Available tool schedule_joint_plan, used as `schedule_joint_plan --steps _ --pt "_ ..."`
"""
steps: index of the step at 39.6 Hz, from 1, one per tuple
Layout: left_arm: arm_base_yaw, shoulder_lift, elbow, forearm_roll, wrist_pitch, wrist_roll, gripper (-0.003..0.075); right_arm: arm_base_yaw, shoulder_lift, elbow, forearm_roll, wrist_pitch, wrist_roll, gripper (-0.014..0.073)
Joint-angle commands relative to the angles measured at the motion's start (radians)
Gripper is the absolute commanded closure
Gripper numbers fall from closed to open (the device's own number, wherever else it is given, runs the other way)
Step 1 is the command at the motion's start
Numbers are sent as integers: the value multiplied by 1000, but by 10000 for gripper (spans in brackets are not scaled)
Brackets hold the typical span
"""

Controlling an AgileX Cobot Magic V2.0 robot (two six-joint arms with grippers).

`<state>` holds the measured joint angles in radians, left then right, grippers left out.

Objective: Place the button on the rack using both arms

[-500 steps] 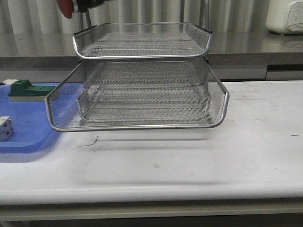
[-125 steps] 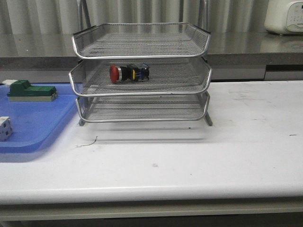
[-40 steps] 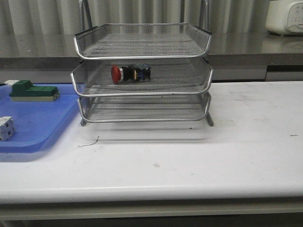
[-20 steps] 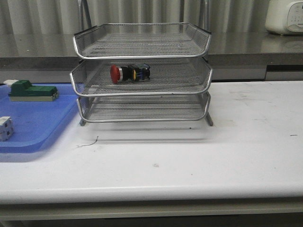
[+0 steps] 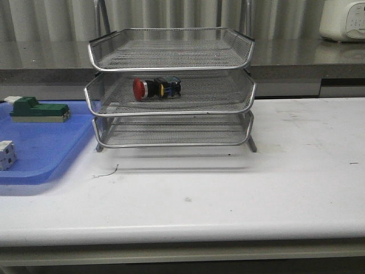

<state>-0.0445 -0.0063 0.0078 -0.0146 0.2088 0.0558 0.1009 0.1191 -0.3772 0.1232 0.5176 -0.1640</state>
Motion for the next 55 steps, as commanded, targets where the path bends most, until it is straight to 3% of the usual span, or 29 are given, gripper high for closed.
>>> schedule_joint_plan --steps 1,9,23,29,55 --pt "2 -23 9 -1 -85 -8 739 -6 11 -23 -1 -80 -2 654" --pt "2 -23 9 -1 -85 -8 739 -6 5 40 -4 -172 -2 654" --pt "2 -23 9 -1 -85 -8 739 -27 -148 405 3 -446 -2 654" --pt "2 -21 9 -1 -87 -8 739 -41 -146 402 3 -390 -2 654" --pt "2 -21 9 -1 -87 -8 739 -41 -146 401 3 -389 -2 654"
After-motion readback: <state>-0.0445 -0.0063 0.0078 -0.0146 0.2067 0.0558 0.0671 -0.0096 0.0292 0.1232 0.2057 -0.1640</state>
